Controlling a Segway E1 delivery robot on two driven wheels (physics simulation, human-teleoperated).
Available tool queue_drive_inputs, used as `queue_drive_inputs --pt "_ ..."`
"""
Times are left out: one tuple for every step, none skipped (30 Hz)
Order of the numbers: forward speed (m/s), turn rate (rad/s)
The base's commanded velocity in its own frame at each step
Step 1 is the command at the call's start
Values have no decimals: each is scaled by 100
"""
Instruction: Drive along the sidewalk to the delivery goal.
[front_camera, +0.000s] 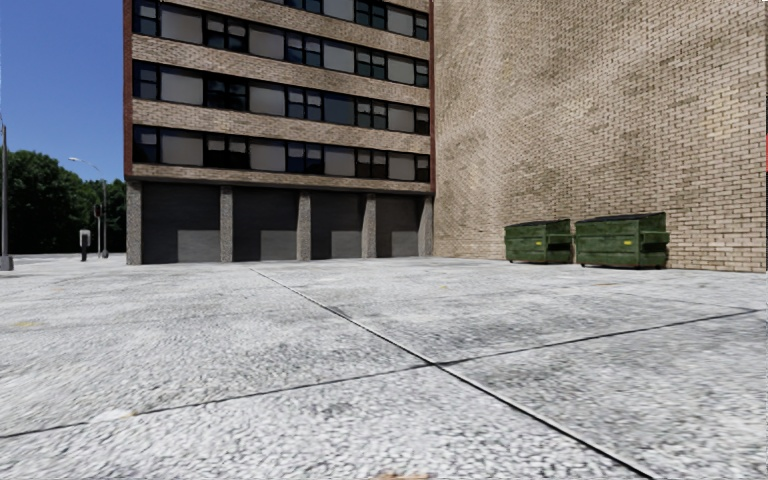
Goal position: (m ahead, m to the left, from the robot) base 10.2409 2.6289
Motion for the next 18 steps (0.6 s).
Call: queue_drive_inputs --pt "190 0" --pt "190 0" --pt "190 0" --pt "190 0" --pt "190 0" --pt "190 0" --pt "190 0" --pt "190 0" --pt "190 0" --pt "190 0" --pt "190 0" --pt "190 0" --pt "190 0" --pt "190 0" --pt "190 0" --pt "190 0" --pt "190 0" --pt "190 0"
